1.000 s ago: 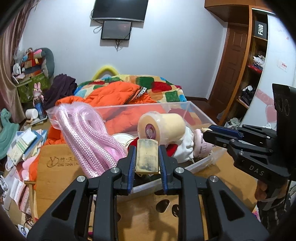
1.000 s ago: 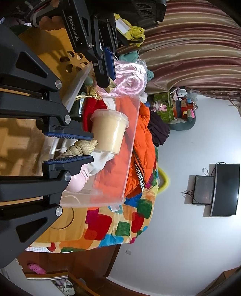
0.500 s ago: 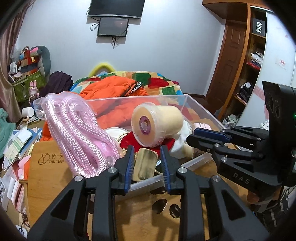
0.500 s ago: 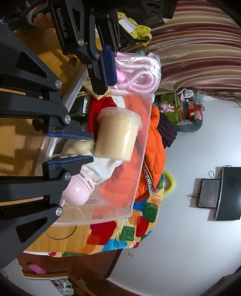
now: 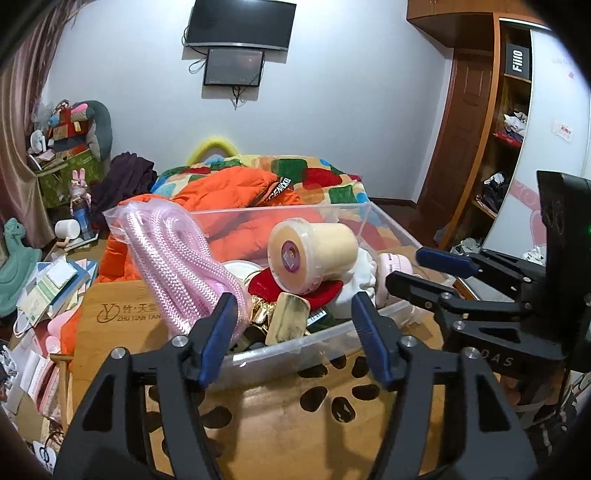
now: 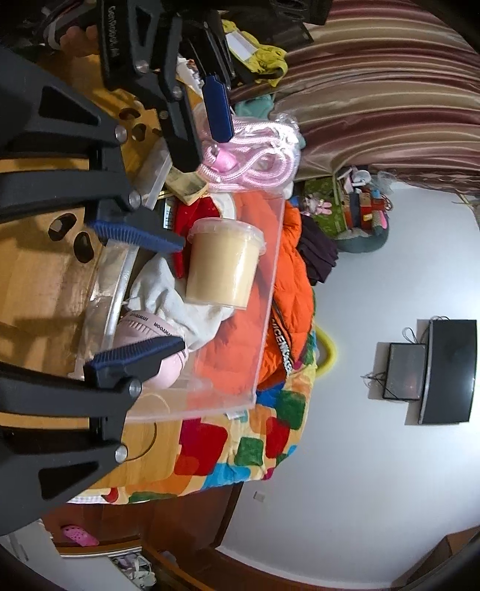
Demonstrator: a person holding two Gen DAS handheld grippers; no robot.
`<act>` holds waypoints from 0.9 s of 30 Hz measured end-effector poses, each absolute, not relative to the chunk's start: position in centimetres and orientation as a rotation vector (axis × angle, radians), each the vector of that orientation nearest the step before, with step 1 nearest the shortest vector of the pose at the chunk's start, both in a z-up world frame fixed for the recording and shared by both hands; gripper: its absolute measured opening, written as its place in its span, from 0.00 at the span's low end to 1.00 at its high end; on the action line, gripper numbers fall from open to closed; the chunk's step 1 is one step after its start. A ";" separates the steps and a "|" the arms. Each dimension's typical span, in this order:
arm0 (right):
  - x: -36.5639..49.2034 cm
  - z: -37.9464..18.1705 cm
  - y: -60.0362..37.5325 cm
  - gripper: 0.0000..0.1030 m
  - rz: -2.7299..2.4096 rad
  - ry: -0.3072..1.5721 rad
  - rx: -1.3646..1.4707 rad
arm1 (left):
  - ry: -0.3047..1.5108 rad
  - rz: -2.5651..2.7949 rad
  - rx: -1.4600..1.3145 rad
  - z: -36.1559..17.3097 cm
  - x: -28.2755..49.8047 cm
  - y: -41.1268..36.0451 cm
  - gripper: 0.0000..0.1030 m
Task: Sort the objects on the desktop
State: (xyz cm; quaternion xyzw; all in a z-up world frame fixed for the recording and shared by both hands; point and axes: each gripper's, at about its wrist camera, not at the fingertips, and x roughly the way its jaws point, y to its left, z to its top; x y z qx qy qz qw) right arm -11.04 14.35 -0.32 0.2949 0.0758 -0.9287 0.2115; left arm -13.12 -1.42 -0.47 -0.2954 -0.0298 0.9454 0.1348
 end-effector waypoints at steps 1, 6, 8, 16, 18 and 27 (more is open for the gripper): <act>-10.7 -0.1 14.5 0.48 -2.589 0.207 0.811 | -0.080 2.749 -0.855 -0.4 -13.0 -1.4 0.66; -9.1 0.9 15.1 0.55 -2.621 0.178 0.789 | -0.073 2.807 -0.830 0.3 -11.3 -1.8 0.85; -8.4 1.4 15.5 0.60 -2.632 0.153 0.783 | -0.059 2.841 -0.819 0.6 -10.7 -2.1 0.90; -4.5 2.6 16.4 0.79 -2.676 0.093 0.729 | -0.016 2.912 -0.816 1.1 -7.7 -1.6 0.92; -3.4 2.7 16.7 0.79 -2.689 0.090 0.715 | -0.012 2.932 -0.799 1.1 -6.9 -1.4 0.92; -0.7 2.8 17.2 0.81 -2.720 0.090 0.679 | -0.041 2.961 -0.743 1.4 -4.0 -0.9 0.95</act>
